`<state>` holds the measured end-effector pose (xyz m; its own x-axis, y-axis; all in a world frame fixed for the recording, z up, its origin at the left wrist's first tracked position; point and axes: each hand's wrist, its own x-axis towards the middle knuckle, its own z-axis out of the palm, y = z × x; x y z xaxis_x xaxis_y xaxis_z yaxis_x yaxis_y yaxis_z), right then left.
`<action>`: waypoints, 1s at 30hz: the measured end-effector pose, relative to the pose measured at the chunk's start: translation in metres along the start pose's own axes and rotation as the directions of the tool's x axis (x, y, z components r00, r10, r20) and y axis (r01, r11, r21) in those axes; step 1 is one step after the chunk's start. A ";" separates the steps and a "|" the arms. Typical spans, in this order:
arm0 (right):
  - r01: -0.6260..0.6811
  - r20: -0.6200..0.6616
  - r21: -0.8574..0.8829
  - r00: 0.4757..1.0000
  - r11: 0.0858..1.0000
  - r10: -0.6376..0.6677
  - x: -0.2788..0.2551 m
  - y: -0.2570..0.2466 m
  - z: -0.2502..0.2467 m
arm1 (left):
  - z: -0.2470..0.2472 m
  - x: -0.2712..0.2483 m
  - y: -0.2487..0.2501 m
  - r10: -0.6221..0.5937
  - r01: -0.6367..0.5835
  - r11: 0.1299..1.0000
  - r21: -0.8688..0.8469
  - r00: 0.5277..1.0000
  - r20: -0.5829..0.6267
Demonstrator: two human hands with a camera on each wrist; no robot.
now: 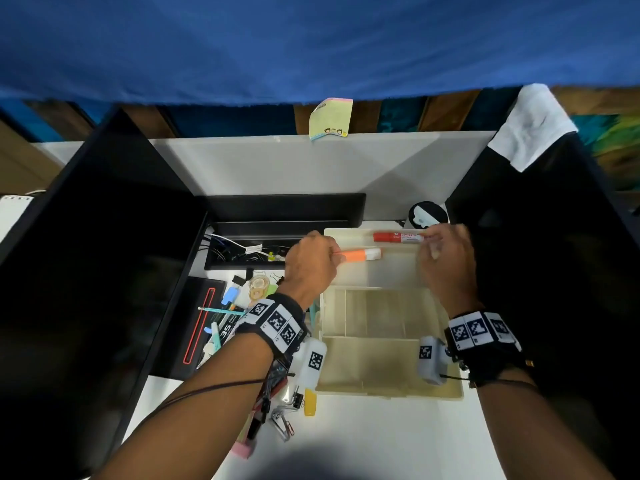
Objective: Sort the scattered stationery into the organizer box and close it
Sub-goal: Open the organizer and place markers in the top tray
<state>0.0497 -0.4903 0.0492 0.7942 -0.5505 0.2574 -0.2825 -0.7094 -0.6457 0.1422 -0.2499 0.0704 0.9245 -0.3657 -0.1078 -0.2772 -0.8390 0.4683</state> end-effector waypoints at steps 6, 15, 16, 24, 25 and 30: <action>0.206 0.341 0.082 0.913 0.975 -0.222 -0.027 -0.017 0.026 | 0.002 -0.002 0.002 0.014 -0.016 1.000 -0.019 0.995 -0.096; 0.203 0.247 0.031 0.947 0.979 -0.204 -0.038 -0.030 0.041 | -0.021 -0.013 -0.030 0.154 -0.148 0.984 -0.097 0.987 0.053; 0.187 0.229 0.015 0.956 0.982 -0.186 -0.038 -0.030 0.040 | -0.027 -0.017 -0.036 0.161 -0.155 0.981 -0.118 0.986 0.043; 0.209 0.156 -0.026 0.967 0.978 -0.202 -0.064 -0.055 0.035 | -0.067 -0.102 -0.139 0.065 -0.039 0.979 -0.200 0.990 0.126; 0.241 0.187 0.004 0.953 0.971 -0.237 -0.075 -0.062 0.034 | -0.067 -0.116 -0.153 0.046 -0.016 0.980 -0.199 0.988 0.147; 0.396 0.343 0.060 0.854 0.916 -0.392 -0.142 -0.105 0.042 | -0.058 -0.179 -0.212 -0.115 0.150 0.977 -0.153 0.970 0.215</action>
<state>-0.0110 -0.3194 0.0499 0.9732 -0.0414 0.2262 0.0881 -0.8415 -0.5331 0.0502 0.0168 0.0419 0.8723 -0.3446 -0.3470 -0.0919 -0.8125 0.5757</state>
